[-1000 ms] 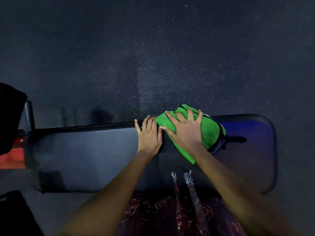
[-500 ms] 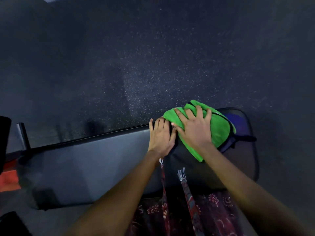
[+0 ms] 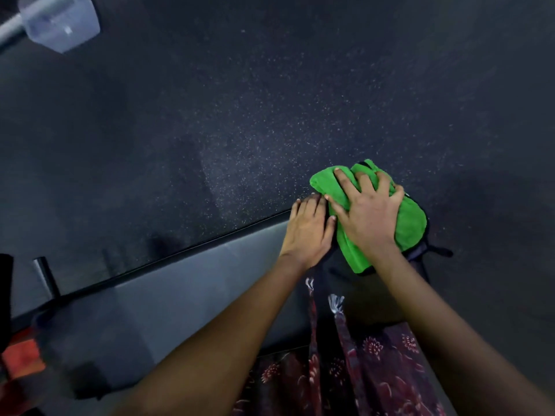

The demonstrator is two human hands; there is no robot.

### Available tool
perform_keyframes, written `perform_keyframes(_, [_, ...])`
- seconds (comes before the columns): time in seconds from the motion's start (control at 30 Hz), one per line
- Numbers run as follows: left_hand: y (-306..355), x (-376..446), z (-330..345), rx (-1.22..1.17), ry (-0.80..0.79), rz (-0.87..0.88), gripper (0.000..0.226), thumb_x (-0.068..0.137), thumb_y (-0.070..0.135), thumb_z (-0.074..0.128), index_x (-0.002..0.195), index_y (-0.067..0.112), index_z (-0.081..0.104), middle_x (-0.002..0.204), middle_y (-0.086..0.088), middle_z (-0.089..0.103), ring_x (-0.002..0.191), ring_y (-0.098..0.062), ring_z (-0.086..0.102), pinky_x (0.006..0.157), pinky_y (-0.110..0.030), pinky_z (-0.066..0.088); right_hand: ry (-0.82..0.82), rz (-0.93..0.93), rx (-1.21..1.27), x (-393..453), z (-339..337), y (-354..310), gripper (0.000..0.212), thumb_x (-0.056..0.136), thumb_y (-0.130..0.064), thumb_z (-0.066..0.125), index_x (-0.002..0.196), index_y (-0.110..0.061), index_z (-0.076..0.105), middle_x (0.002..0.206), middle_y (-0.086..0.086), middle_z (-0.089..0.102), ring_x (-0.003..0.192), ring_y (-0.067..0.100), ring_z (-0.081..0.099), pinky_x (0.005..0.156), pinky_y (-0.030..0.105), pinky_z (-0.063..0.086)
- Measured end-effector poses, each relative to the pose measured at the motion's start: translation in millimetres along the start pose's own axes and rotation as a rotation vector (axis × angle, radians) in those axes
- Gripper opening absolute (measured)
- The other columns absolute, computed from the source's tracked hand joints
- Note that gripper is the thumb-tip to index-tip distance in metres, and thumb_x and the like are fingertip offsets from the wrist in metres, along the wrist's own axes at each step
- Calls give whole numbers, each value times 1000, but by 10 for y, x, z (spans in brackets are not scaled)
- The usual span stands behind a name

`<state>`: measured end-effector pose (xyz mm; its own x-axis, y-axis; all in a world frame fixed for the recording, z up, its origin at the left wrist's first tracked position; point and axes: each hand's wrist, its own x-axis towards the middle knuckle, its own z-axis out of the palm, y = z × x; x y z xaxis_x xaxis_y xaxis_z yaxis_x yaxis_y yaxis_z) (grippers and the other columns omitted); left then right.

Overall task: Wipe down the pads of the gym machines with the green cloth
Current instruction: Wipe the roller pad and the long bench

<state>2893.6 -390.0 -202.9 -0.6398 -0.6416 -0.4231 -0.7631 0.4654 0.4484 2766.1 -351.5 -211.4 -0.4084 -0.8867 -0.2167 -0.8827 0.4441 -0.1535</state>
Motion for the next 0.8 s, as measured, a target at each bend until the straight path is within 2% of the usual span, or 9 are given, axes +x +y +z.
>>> perform_keyframes(0.13, [118,105,41,23,-1,16,74,86,43,13,137,-2,42,139,-18,45,133,-29,36,116,-43,18,-32,73,20,-3,-24,103,61,88,-61,27,138,-32,47,121,7,60,108,37,49,81,50,39])
perform_keyframes(0.3, [138,155,54,62,1,87,73,88,45,17,139,-1,42,143,-17,44,136,-30,35,112,-43,20,-83,196,83,-56,-53,148,60,91,-60,38,146,-38,30,136,3,49,115,33,43,84,47,36])
perform_keyframes(0.37, [176,208,59,50,-17,142,72,89,46,19,140,0,41,146,-15,42,139,-28,31,114,-44,17,-72,279,164,-130,-53,216,59,92,-58,39,147,-39,27,140,2,47,112,32,44,83,46,36])
perform_keyframes(0.5, [294,341,175,91,-22,348,66,92,47,28,142,5,40,150,-9,37,144,-28,21,117,-48,12,22,434,339,-513,50,422,60,89,-58,35,145,-37,33,134,3,54,102,32,49,81,45,40])
perform_keyframes(0.6, [392,330,350,182,-14,495,65,92,48,34,146,11,34,155,-3,29,145,-29,13,117,-48,6,81,480,408,-944,129,554,61,88,-56,35,143,-30,40,126,6,60,95,34,52,77,44,42])
perform_keyframes(0.7, [434,298,455,288,43,469,60,94,42,32,146,12,34,154,-2,32,143,-29,16,114,-52,10,69,482,352,-1217,169,627,59,87,-54,39,140,-28,46,121,7,62,91,34,53,73,43,43])
perform_keyframes(0.8, [428,307,471,357,35,458,58,94,37,32,145,10,35,153,-3,34,143,-30,17,114,-52,10,-27,489,421,-968,107,709,61,87,-60,34,143,-34,40,128,4,58,101,34,51,81,44,40])
